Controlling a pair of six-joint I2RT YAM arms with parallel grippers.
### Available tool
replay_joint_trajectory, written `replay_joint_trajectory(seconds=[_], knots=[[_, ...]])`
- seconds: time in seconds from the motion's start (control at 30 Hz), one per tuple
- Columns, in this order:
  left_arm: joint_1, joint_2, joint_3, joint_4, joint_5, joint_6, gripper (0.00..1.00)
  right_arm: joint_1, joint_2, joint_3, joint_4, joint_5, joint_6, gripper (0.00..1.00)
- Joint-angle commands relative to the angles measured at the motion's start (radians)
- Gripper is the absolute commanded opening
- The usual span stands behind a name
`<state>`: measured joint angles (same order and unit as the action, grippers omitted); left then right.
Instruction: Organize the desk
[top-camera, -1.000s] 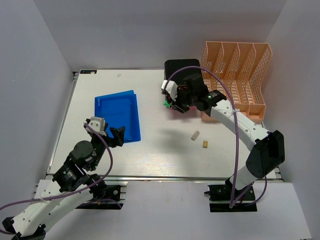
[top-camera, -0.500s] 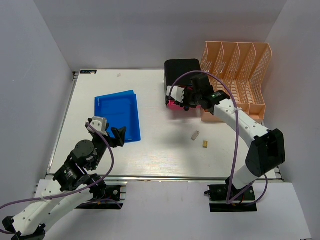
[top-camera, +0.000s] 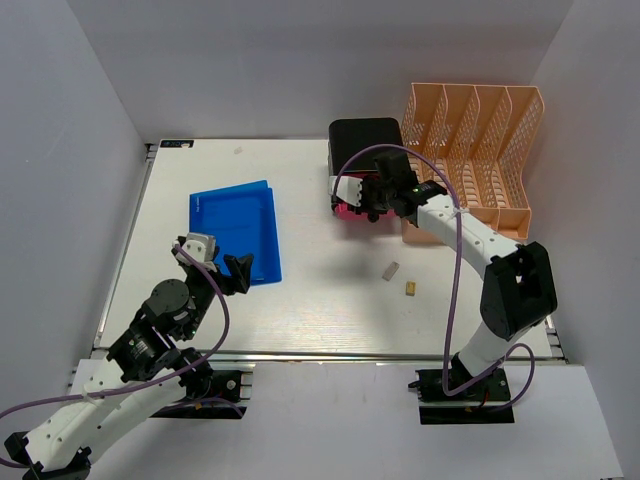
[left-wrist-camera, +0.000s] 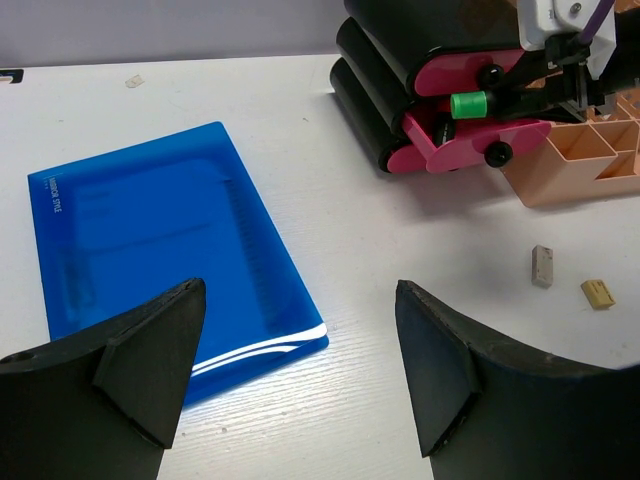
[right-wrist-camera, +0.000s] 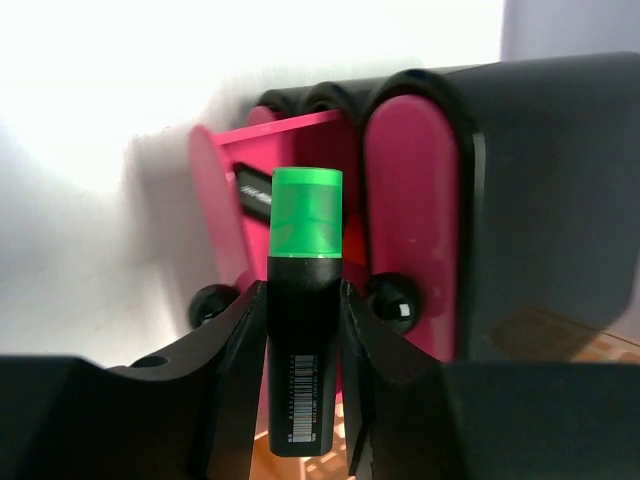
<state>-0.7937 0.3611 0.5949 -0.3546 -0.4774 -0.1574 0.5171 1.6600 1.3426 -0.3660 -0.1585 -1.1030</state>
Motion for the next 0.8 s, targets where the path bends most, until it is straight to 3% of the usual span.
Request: replay_joint_trajectory(seconds=[0.0, 0.07, 0.2, 0.37, 0.6, 0.77], knots=[[0.005, 0.001, -0.01, 0.014, 0.017, 0.007, 0.86, -0.002, 0.003, 0.001, 0.105, 0.022, 0.002, 0.0], [0.005, 0.002, -0.01, 0.014, 0.016, 0.007, 0.86, -0.003, 0.009, 0.003, 0.113, 0.03, 0.005, 0.0], [0.005, 0.001, -0.009, 0.013, 0.016, 0.007, 0.86, -0.002, 0.029, 0.004, 0.116, 0.051, 0.008, 0.13], [0.005, 0.001, -0.01, 0.013, 0.017, 0.007, 0.86, -0.003, 0.044, -0.003, 0.137, 0.08, 0.014, 0.21], [0.005, -0.001, -0.009, 0.013, 0.017, 0.007, 0.86, 0.004, 0.034, -0.026, 0.153, 0.099, 0.025, 0.48], [0.005, -0.001, -0.01, 0.014, 0.019, 0.007, 0.86, 0.0, 0.014, -0.03, 0.157, 0.096, 0.029, 0.53]])
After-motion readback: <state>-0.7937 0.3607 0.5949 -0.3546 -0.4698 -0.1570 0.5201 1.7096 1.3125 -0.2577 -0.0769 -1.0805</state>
